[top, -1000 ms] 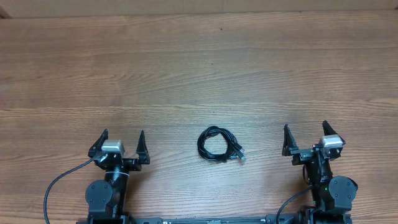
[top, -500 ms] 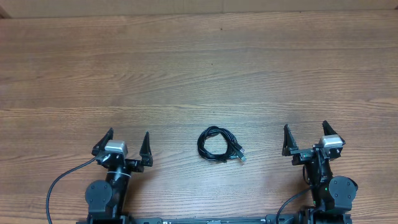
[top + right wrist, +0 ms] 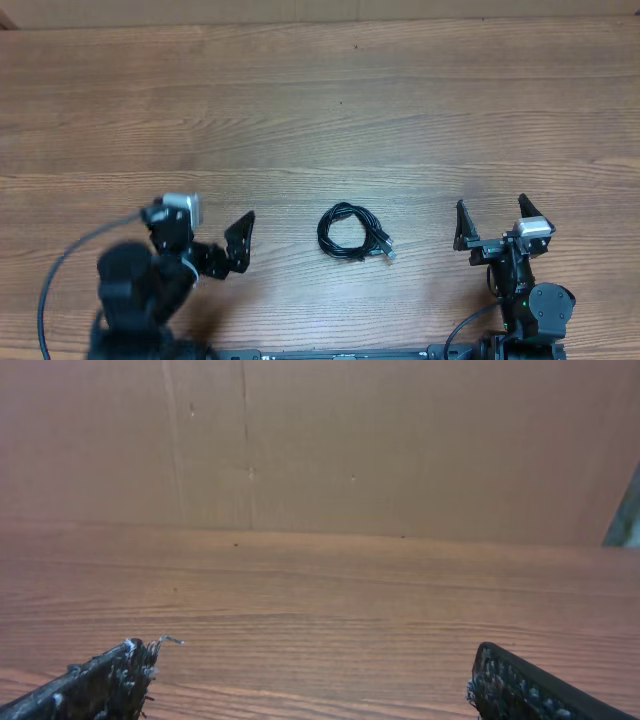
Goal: Untangle cables
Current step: 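Move the left gripper over the black cable coil and lower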
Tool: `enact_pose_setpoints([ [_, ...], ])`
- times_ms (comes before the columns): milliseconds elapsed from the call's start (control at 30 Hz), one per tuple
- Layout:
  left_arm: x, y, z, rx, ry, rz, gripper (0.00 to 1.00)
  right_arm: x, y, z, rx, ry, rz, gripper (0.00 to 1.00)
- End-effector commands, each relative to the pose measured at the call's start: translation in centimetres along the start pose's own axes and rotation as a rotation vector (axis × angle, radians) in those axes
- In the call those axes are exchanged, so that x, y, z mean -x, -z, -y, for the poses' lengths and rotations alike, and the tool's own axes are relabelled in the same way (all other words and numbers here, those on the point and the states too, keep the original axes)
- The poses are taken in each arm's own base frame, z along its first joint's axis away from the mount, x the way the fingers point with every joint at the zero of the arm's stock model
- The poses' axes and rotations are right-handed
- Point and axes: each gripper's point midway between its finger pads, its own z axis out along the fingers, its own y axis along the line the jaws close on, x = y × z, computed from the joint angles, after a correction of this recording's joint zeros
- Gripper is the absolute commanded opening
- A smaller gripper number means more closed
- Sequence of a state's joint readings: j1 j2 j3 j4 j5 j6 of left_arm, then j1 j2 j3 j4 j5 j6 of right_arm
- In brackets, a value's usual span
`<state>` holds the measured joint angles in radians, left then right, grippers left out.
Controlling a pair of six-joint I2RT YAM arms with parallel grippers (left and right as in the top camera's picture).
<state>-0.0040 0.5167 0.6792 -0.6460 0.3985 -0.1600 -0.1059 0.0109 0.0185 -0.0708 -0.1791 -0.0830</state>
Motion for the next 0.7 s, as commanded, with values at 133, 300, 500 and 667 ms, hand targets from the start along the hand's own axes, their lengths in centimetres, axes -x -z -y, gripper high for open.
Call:
enact_pose_setpoints([
  [133, 3.2, -0.7, 7.5, -0.452, 0.168, -0.244, 0.99, -0.2, 0.0, 0.1, -0.004, 0.008, 0.003, 1.0],
  [300, 3.0, -4.3, 5.9, -0.428, 0.274, -0.309, 0.99, -0.2, 0.0, 0.1, -0.004, 0.008, 0.003, 1.0],
  [500, 1.0, -8.2, 3.0, -0.327, 0.374, -0.407, 1.0, -0.2, 0.0, 0.1, -0.004, 0.008, 0.003, 1.0],
  [667, -1.4, -10.4, 1.0, -0.178, 0.324, -0.472, 0.79, -0.2, 0.0, 0.1, -0.003, 0.008, 0.003, 1.0],
])
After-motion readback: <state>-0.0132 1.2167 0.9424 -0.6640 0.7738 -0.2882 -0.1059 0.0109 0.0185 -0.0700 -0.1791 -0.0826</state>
